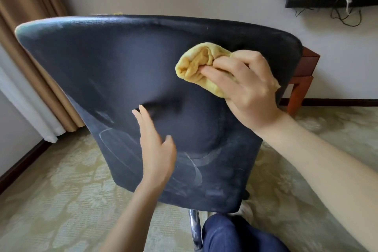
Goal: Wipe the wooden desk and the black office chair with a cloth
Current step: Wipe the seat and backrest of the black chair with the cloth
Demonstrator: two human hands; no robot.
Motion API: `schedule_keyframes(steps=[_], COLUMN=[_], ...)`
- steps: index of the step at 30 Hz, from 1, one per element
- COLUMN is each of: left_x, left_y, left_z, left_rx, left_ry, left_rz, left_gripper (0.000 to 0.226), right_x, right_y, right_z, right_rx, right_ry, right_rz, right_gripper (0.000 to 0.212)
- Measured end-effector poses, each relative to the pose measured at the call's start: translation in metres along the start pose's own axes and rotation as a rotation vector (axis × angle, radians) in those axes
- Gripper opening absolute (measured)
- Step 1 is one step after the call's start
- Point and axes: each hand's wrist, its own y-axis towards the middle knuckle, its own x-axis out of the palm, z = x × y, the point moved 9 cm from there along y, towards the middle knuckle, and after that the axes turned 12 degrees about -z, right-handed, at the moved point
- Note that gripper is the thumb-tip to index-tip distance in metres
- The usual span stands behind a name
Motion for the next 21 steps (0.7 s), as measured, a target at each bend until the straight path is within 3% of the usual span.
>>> schedule_keyframes(steps=[3,8,13,18,21], left_x=[0.019,0.030,0.034,0.033,0.032], left_y=[-0.002,0.009,0.010,0.008,0.008], left_z=[0.003,-0.005,-0.006,-0.007,-0.007], left_rx=[0.013,0.003,-0.024,-0.032,-0.033], left_ry=[-0.026,0.011,0.066,0.087,0.102], left_rz=[-0.048,-0.107,-0.126,-0.131,-0.139], left_gripper=[0.094,0.098,0.103,0.103,0.102], right_x=[0.023,0.066,0.084,0.078,0.066], right_y=[-0.014,-0.066,-0.117,-0.168,-0.180], right_z=[-0.023,-0.067,-0.079,-0.082,-0.066], right_rx=[-0.033,-0.179,-0.195,-0.443,-0.498], right_ry=[0.019,0.161,0.350,0.263,0.231], right_rz=[-0.069,-0.345,-0.529,-0.715,-0.802], right_gripper=[0.013,0.016,0.022,0.023,0.020])
